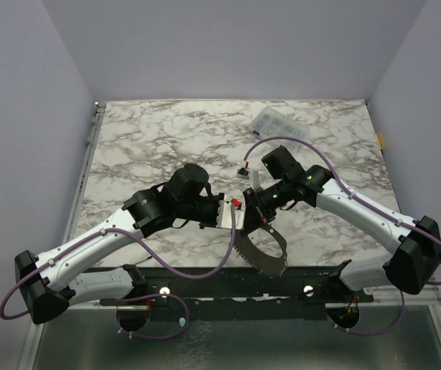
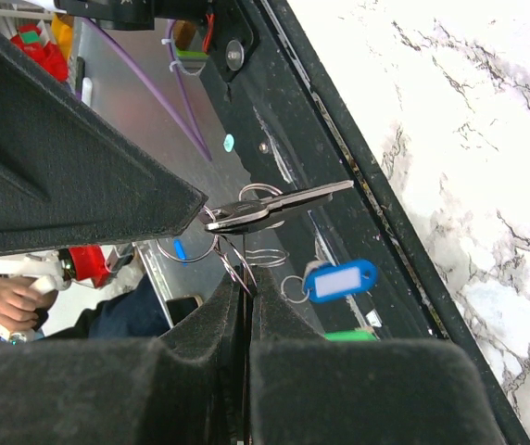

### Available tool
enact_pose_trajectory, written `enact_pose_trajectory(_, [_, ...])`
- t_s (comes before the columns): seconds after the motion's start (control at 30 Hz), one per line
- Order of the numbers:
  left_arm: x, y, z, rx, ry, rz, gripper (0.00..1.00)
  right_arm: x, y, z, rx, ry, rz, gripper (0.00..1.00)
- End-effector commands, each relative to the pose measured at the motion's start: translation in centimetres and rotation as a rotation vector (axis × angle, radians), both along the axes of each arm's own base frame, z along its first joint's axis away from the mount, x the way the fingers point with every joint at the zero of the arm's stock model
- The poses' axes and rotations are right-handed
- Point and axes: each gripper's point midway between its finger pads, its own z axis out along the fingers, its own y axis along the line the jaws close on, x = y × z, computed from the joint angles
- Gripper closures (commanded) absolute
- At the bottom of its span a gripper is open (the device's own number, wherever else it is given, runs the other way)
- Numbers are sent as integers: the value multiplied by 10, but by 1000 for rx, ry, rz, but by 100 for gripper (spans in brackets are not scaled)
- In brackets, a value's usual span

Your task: Put the keys on the keyring

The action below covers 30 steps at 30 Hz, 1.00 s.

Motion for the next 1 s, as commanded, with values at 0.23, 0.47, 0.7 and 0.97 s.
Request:
enact_pose_trajectory(0.23, [-4, 6, 18, -26, -49, -2, 100, -6, 3, 7, 26, 27, 9, 99])
enact_pose_trajectory(0.47, [-9, 2, 15, -22, -34, -30, 100, -4, 5, 8, 32, 26, 7, 99])
enact_pose_trajectory(0.7, [-12, 1, 9, -8, -35, -51, 100, -3, 6, 9, 35, 27, 4, 99])
enact_pose_trajectory(0.97, [-10, 3, 2, 18, -44, -42, 100, -4, 5, 10, 39, 25, 5, 99])
